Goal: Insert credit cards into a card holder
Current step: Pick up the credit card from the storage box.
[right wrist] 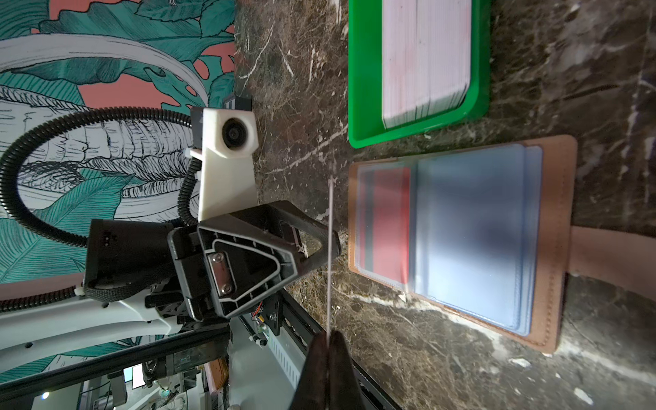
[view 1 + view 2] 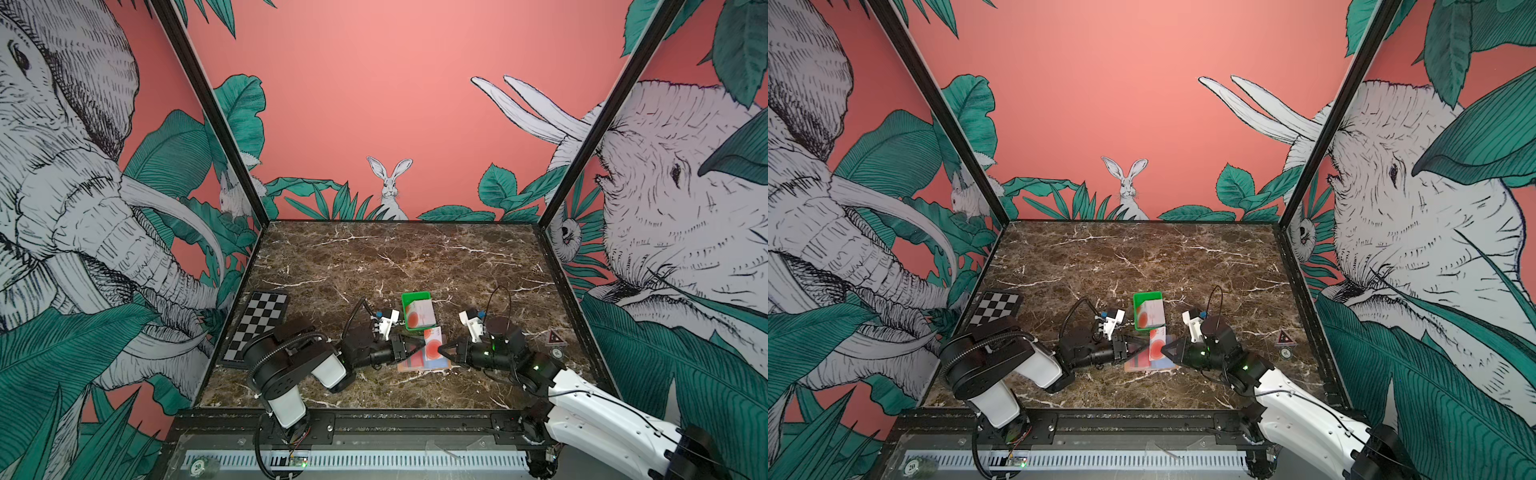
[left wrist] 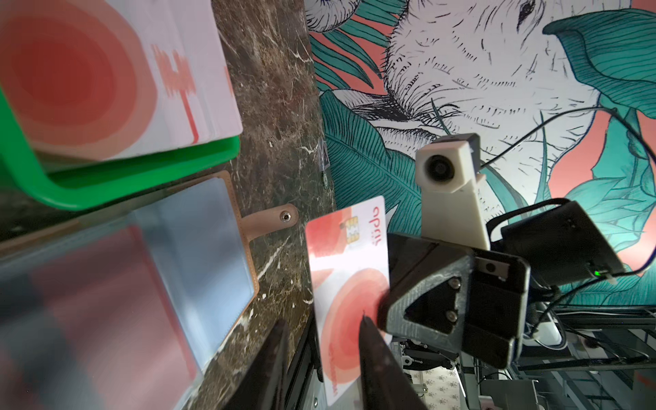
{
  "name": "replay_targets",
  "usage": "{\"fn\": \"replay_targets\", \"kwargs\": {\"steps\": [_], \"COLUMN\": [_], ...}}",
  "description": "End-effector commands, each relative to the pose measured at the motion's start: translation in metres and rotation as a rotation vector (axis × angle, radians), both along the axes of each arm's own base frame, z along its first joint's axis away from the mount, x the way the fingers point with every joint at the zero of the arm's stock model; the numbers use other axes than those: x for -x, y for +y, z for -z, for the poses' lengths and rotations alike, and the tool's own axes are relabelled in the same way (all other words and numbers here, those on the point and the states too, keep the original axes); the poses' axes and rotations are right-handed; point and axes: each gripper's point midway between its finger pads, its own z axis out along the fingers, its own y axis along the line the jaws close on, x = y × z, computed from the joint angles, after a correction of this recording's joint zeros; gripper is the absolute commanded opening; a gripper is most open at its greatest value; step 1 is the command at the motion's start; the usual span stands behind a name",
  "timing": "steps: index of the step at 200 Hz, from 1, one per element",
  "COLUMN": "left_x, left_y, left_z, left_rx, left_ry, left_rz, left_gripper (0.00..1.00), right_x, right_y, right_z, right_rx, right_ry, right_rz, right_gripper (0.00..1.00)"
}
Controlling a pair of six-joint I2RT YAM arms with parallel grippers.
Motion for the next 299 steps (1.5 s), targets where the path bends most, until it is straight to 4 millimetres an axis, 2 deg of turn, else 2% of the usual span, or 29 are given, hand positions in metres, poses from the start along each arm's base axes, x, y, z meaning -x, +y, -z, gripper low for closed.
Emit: {"fn": "replay_targets", "kwargs": {"steps": [1, 54, 107, 147, 189, 229, 247, 275, 299], "left_x": [0.001, 0.002, 0.001, 0.002, 0.002, 0.001, 0.000, 0.000, -0.003], "left_y": [-0.006, -0.005, -0.009, -0.007, -0.001, 0.001, 0.003, 0.009, 0.012], "left_z": [-0.028, -0.018, -0.027, -0.024, -0.018, -0.013, -0.004, 0.016, 0.026], "left_rx": [0.081, 0.061, 0.083, 0.076, 0.056, 0.044, 0.017, -0.037, -0.075], "left_ry": [-0.036, -0.009, -0.022, -0.018, -0.019, -0.017, -0.003, 0.023, 0.036], "left_rz": [0.024, 0.023, 0.031, 0.030, 0.006, -0.013, -0.037, -0.093, -0.129], "left_gripper": [0.35, 0.34, 0.25, 0.16, 0.05, 0.01, 0.00, 0.00, 0.00], "right_x": [-0.005, -0.006, -0.005, -0.005, -0.007, -0.011, -0.015, -0.020, -0.021], "right_y": [0.010, 0.012, 0.010, 0.008, 0.002, -0.003, -0.009, -0.028, -0.040], "right_z": [-0.015, -0.012, 0.007, 0.023, 0.029, 0.032, 0.032, 0.040, 0.045], "right_rx": [-0.076, -0.081, -0.040, 0.008, 0.070, 0.140, 0.212, 0.368, 0.475], "right_ry": [-0.034, -0.029, 0.013, 0.061, 0.071, 0.070, 0.058, 0.041, 0.026], "right_rz": [-0.012, -0.014, -0.009, 0.001, 0.015, 0.025, 0.028, 0.048, 0.032], "right_gripper": [0.00, 0.00, 0.00, 0.00, 0.02, 0.09, 0.14, 0.21, 0.22]}}
